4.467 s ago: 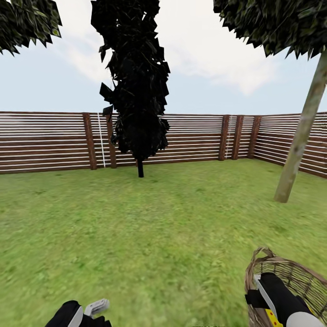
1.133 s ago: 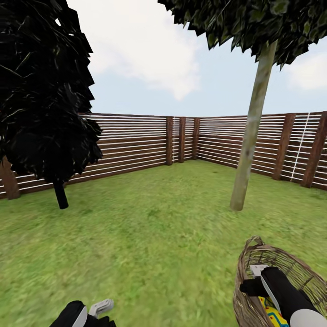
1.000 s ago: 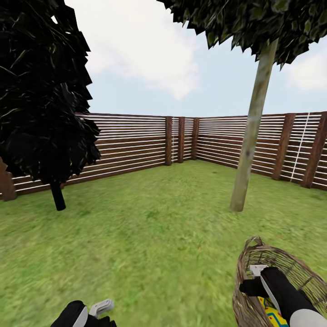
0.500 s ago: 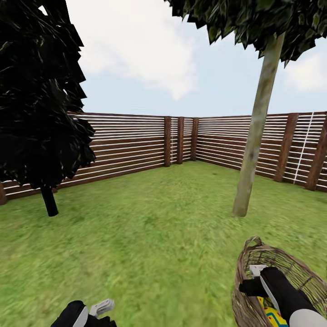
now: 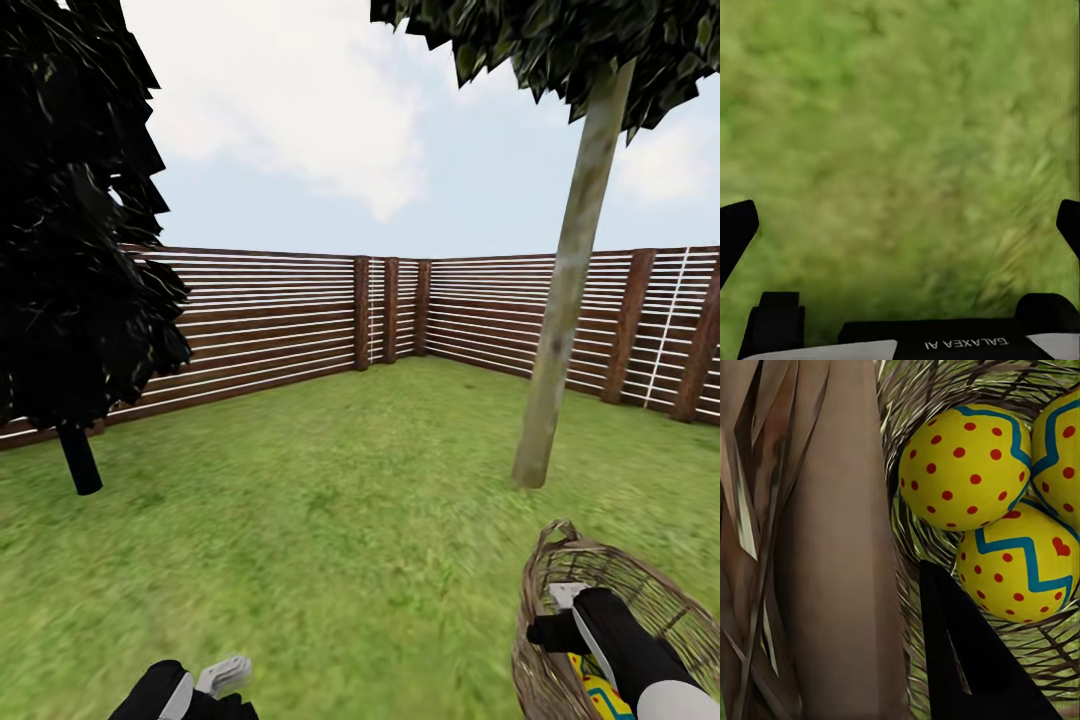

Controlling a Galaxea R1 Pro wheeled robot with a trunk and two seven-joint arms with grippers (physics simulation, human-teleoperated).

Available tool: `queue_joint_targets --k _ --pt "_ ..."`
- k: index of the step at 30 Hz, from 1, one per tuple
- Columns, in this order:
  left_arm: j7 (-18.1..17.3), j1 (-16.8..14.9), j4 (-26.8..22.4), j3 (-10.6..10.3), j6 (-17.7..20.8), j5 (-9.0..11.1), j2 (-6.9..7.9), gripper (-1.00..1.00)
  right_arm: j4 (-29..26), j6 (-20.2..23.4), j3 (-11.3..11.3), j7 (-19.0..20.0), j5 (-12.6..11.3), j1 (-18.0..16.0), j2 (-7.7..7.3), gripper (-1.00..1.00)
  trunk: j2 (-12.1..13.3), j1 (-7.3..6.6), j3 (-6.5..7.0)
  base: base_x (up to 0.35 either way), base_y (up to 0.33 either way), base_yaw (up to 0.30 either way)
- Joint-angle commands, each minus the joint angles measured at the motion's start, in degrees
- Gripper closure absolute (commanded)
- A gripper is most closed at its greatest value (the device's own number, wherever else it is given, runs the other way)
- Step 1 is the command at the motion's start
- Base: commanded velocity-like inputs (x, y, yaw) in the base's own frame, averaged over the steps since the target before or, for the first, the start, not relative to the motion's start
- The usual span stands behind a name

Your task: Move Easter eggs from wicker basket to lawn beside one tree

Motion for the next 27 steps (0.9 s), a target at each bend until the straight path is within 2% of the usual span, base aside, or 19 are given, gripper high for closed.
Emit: queue_joint_targets --k 1,4,6,8,10,23,27 --pt "-0.28 -0.02 -0.35 0.42 0.31 0.06 0.89 -1.0 -0.07 0.19 -0.21 0.21 0.7 -0.06 0.03 1.0 -0.03 0.03 -0.07 0.339 0.0 0.0" --pt "-0.42 -0.02 -2.15 0.6 0.75 0.35 4.82 -1.0 0.23 0.19 -0.21 0.24 0.7 -0.04 0.01 1.0 -0.03 0.03 -0.07 0.339 0.0 0.0" --pt "-0.46 -0.01 -3.12 0.63 0.9 0.41 6.89 -1.0 0.41 0.19 -0.14 0.24 0.72 -0.04 0.04 1.0 -0.03 0.03 -0.07 0.339 0.0 0.0" --pt "-0.62 -0.03 -3.99 0.63 1.08 0.46 10.24 -1.0 0.62 0.19 -0.13 0.17 0.78 -0.01 0.05 1.0 -0.03 0.03 -0.07 0.34 0.0 0.0" --pt "-0.62 -0.01 -4.03 0.54 1.1 0.4 10.51 -1.0 0.62 0.19 -0.2 0.19 0.79 -0.06 0.05 1.0 -0.03 0.03 -0.07 0.34 0.0 0.0" --pt "-0.55 -0.04 -3.97 0.02 1.1 0.39 9.49 -1.0 0.72 0.19 -0.12 0.17 0.79 -0.02 0.17 1.0 -0.03 0.03 -0.06 0.34 0.0 -0.002" --pt "-0.55 -0.01 -3.91 0.01 1.1 0.39 9.29 -1.0 0.71 0.19 -0.12 0.26 0.75 -0.06 0.22 1.0 -0.03 0.03 0.07 0.34 0.0 -0.237"
